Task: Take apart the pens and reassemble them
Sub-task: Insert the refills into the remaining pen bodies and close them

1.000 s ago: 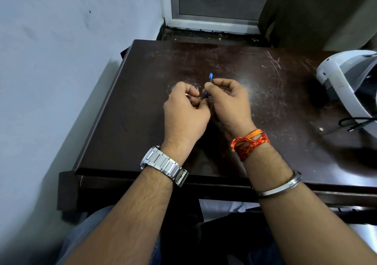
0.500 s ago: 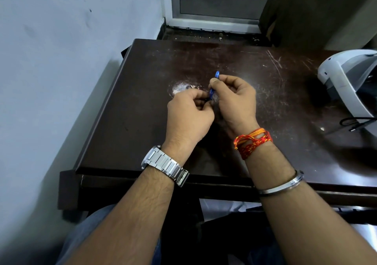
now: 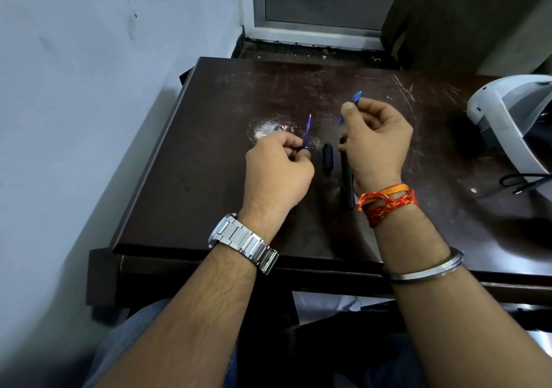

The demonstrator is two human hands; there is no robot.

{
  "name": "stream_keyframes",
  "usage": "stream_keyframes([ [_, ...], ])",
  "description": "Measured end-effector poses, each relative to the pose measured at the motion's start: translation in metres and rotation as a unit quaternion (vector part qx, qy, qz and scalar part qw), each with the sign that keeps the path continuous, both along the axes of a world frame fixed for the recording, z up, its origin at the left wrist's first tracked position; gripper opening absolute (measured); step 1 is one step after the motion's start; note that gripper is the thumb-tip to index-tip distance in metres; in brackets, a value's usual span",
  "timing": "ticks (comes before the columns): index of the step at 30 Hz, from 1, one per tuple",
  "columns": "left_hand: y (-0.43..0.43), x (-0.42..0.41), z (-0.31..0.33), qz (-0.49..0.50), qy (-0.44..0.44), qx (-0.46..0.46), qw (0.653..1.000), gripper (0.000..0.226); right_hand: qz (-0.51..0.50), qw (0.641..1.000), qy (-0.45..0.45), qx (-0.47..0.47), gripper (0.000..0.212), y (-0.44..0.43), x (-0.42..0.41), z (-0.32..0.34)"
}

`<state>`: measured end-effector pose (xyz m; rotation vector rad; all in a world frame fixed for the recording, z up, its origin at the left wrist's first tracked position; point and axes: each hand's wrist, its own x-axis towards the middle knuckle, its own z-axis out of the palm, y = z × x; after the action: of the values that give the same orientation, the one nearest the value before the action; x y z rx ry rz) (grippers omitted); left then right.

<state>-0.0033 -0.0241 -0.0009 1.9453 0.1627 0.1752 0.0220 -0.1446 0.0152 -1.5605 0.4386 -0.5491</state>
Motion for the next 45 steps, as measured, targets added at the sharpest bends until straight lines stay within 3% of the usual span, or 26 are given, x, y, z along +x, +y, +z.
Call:
stream_keyframes([
  [6, 0.0, 0.002, 0.0, 0.038, -0.003, -0.019, 0.999, 0.01, 0.039, 0.963, 0.111, -0.242, 0.016, -0.011, -0.003, -0.005],
  [11, 0.0, 0.002, 0.0, 0.032, -0.002, -0.021, 0.999, 0.011, 0.062, 0.924, 0.174, -0.335, 0.011, -0.013, -0.005, -0.006],
  [24, -0.001, 0.003, -0.001, 0.031, 0.002, -0.021, 0.999, 0.011, 0.064, 0.903, 0.21, -0.369, 0.02, -0.01, -0.005, -0.009],
  [31, -0.001, 0.003, 0.0, 0.03, 0.008, -0.018, 0.999, 0.009, 0.048, 0.913, 0.154, -0.375, 0.022, -0.006, -0.009, -0.006],
  [34, -0.001, 0.003, 0.001, 0.029, 0.001, 0.001, 1.0, 0.012, 0.069, 0.935, 0.092, -0.334, 0.024, 0.002, -0.009, -0.004],
  [37, 0.0, 0.001, 0.004, 0.013, -0.004, 0.015, 1.0, 0.012, 0.134, 0.972, 0.111, -0.16, 0.028, 0.009, -0.008, -0.005],
  [39, 0.0, 0.001, 0.005, 0.005, -0.007, 0.022, 1.0, 0.012, 0.179, 0.972, 0.131, -0.076, 0.023, 0.012, -0.006, -0.007],
  [42, -0.001, 0.0, 0.006, -0.005, -0.005, 0.024, 1.0, 0.014, 0.201, 0.97, 0.134, -0.034, 0.016, 0.013, -0.006, -0.009],
  [45, -0.002, -0.002, 0.007, -0.034, 0.02, 0.039, 0.998, 0.014, 0.173, 0.979, 0.108, -0.003, 0.022, 0.011, -0.005, -0.012],
])
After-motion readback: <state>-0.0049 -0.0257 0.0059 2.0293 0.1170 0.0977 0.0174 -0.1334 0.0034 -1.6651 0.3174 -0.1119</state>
